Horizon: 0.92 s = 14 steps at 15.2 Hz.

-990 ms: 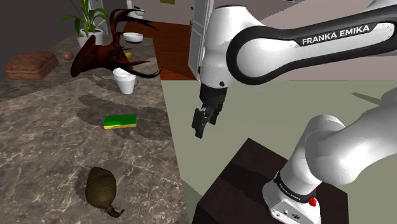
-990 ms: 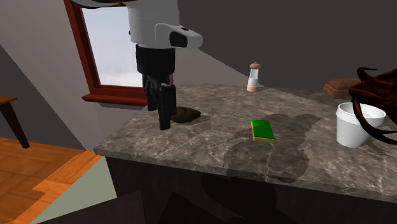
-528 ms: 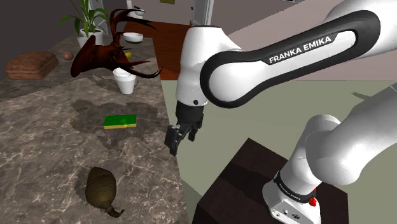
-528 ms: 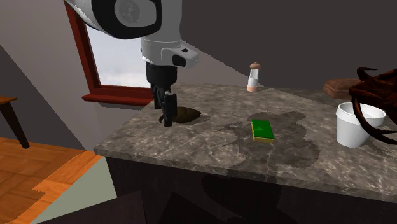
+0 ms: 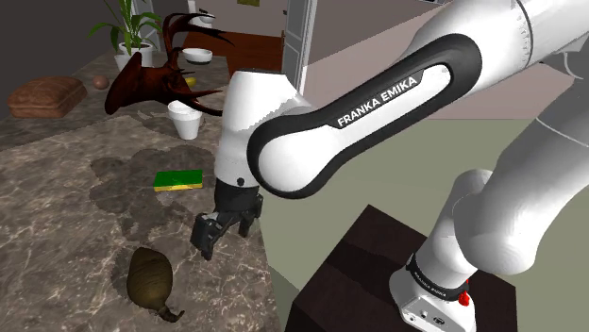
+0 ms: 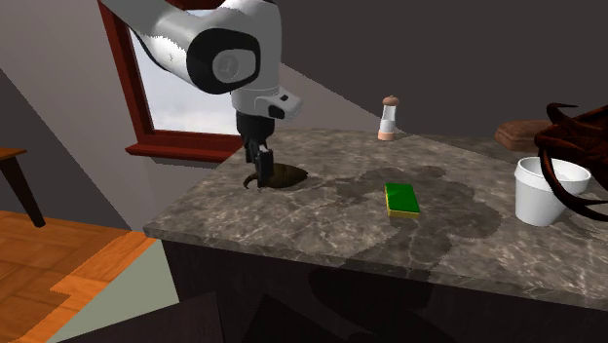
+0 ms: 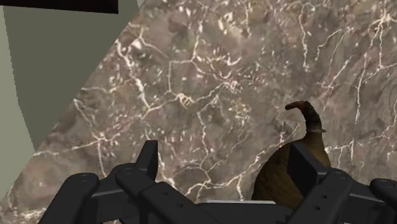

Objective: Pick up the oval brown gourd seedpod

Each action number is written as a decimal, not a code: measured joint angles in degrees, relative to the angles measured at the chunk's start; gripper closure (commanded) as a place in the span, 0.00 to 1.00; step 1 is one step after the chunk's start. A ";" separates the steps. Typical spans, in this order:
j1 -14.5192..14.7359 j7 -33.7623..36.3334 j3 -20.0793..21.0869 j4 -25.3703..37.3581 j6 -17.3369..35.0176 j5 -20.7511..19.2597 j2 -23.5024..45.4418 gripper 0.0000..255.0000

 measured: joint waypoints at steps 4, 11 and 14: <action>1.12 4.98 1.87 5.34 5.62 -2.53 8.52 0.00; 5.10 12.97 1.47 15.47 12.16 -8.71 21.64 0.00; 5.75 13.44 1.11 15.70 14.07 -9.46 23.60 0.00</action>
